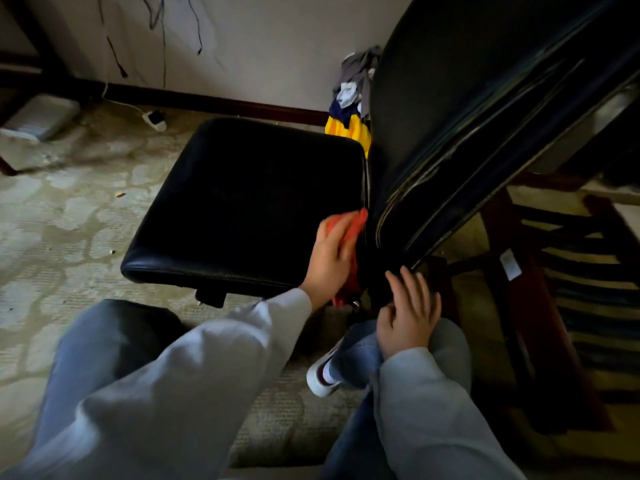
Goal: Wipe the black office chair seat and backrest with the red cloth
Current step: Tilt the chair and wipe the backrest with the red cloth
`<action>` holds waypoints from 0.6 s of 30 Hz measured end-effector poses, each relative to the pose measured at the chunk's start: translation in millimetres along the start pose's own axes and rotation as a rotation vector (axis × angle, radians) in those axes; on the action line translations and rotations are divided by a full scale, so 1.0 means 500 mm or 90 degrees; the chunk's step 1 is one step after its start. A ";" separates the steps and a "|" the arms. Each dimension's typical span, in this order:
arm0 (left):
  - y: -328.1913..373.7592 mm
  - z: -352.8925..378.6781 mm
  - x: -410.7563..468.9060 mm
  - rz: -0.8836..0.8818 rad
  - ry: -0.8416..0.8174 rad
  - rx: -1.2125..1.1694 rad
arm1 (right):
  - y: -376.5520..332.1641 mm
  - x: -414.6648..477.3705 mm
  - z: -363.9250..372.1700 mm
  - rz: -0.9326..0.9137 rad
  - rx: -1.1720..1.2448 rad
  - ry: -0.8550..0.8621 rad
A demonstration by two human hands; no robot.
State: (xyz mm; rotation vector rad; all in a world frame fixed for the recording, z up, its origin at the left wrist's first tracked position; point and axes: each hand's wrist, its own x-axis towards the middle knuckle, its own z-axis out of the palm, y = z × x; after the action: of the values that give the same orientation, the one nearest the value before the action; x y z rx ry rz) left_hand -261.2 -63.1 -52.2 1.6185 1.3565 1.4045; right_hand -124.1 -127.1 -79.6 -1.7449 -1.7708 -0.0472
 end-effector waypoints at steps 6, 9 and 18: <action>0.219 0.007 0.070 0.116 0.235 -0.132 | -0.034 0.085 -0.096 -0.031 0.055 0.126; 0.293 0.025 0.083 0.249 0.216 -0.117 | -0.066 0.148 -0.158 -0.036 0.169 0.199; 0.213 0.078 0.095 0.353 0.154 0.235 | -0.103 0.264 -0.282 -0.007 0.413 0.157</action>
State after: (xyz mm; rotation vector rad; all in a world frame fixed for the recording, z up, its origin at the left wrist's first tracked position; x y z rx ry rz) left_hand -195.4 -43.7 50.0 2.2524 1.4270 1.7883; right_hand -101.3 -80.1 113.3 -1.2004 -1.4053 0.2677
